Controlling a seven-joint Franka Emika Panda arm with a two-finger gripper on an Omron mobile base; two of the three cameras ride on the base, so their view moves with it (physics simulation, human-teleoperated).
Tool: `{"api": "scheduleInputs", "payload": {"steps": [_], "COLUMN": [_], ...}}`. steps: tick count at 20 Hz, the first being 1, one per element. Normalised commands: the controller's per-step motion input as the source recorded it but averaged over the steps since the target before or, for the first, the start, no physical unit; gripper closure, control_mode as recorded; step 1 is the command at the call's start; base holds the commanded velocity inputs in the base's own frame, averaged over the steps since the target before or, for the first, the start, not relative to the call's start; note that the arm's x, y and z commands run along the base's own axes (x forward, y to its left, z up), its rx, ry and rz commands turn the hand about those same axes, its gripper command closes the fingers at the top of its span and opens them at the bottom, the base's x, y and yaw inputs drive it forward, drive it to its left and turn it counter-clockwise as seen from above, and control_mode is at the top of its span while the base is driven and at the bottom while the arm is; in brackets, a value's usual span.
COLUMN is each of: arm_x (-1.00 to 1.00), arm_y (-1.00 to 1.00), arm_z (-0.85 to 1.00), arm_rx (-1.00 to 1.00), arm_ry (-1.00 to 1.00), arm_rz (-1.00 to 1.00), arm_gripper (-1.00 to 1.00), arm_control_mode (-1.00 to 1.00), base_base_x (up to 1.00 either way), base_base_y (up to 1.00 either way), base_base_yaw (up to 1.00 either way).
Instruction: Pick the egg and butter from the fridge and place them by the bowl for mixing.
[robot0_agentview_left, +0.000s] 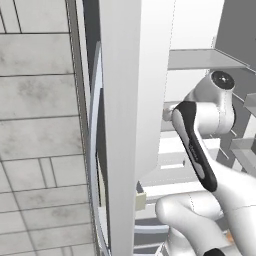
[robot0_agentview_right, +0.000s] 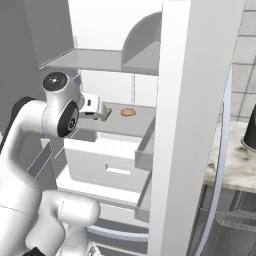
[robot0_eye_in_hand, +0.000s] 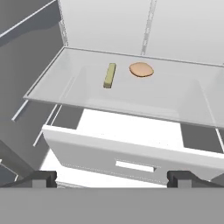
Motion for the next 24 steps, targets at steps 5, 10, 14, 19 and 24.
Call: {"api": "scheduleInputs", "payload": {"steps": [5, 10, 14, 19, 24], "arm_x": [0.23, 0.42, 0.55, 0.55, 0.49], "arm_y": [0.02, 0.00, 0.10, 0.21, 0.21], "arm_z": [-0.16, -0.01, -0.07, -0.16, -0.24], "arm_rx": [0.00, 0.00, 0.01, 0.01, 0.01], "arm_ry": [0.00, 0.00, 0.00, 0.00, 0.00], "arm_rz": [0.00, 0.00, 0.00, 0.00, 0.00], "arm_gripper": [-1.00, -1.00, -1.00, -1.00, -1.00], "arm_control_mode": [-1.00, -1.00, -1.00, -1.00, -1.00], "base_base_x": [0.00, 0.00, 0.00, 0.00, 0.00], "base_base_y": [0.00, 0.00, 0.00, 0.00, 0.00], "base_base_yaw": [0.00, 0.00, 0.00, 0.00, 0.00]}}
